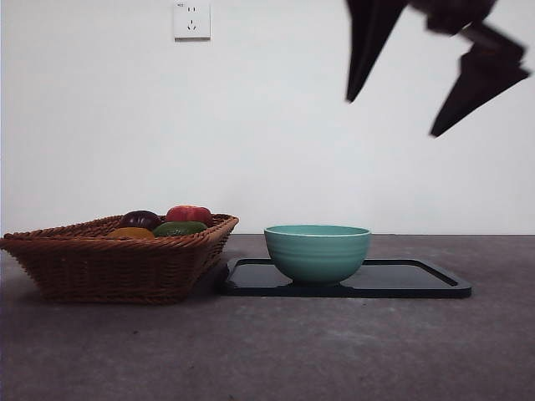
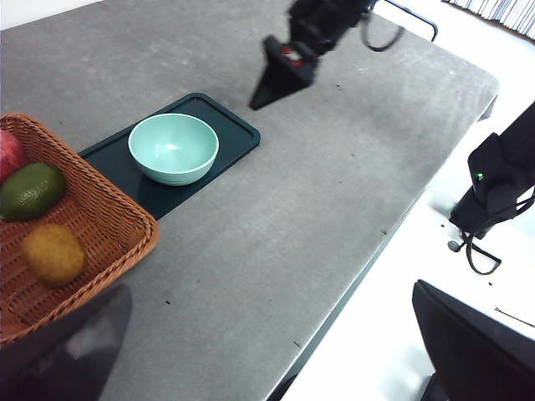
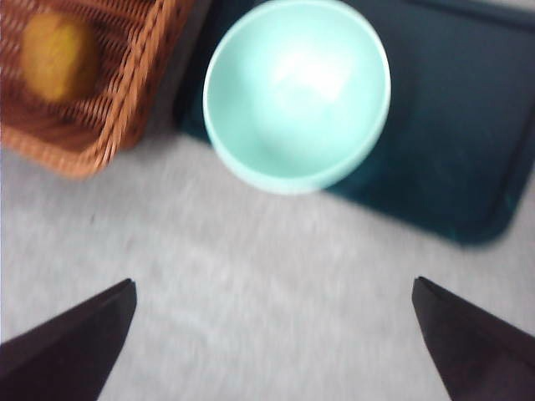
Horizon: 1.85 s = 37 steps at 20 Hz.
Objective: Pick up the wifruite, put it on the bowl, pick up the plate, put it on desk
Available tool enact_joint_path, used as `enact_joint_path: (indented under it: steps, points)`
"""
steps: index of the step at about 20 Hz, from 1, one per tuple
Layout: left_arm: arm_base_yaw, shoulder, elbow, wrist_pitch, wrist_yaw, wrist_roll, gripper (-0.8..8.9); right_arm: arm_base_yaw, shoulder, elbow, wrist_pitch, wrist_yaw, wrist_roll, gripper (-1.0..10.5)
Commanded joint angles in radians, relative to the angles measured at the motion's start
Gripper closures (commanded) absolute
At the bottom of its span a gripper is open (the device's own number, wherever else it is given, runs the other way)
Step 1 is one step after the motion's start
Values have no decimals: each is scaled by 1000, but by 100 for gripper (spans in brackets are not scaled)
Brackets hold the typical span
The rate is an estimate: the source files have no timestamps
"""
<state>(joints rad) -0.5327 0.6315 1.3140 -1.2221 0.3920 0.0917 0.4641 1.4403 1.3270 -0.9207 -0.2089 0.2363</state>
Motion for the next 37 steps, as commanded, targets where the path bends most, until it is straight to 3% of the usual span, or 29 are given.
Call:
enact_joint_path:
  steps: [1, 8, 18, 20, 25, 28, 33, 37]
  points:
    - [-6, 2, 11, 17, 3, 13, 242, -5, 114, 101, 3, 0, -20, 337]
    - [-6, 2, 11, 13, 3, 12, 242, -56, 376, 311, -12, 3, -31, 337]
    - [-6, 2, 11, 11, 3, 12, 242, -127, 596, 341, 35, -1, -35, 339]
    - [-6, 2, 11, 10, 3, 12, 242, -126, 626, 341, 39, -3, -35, 411]
    - [-6, 2, 11, 6, 3, 9, 242, -126, 647, 341, 34, -12, -35, 757]
    - [-6, 2, 11, 6, 3, 9, 242, -126, 647, 341, 29, -11, -35, 892]
    - [-6, 2, 11, 5, 3, 9, 242, -126, 587, 351, 17, -11, -35, 933]
    - [-6, 2, 11, 4, 3, 8, 242, -126, 492, 352, -90, 4, -105, 932]
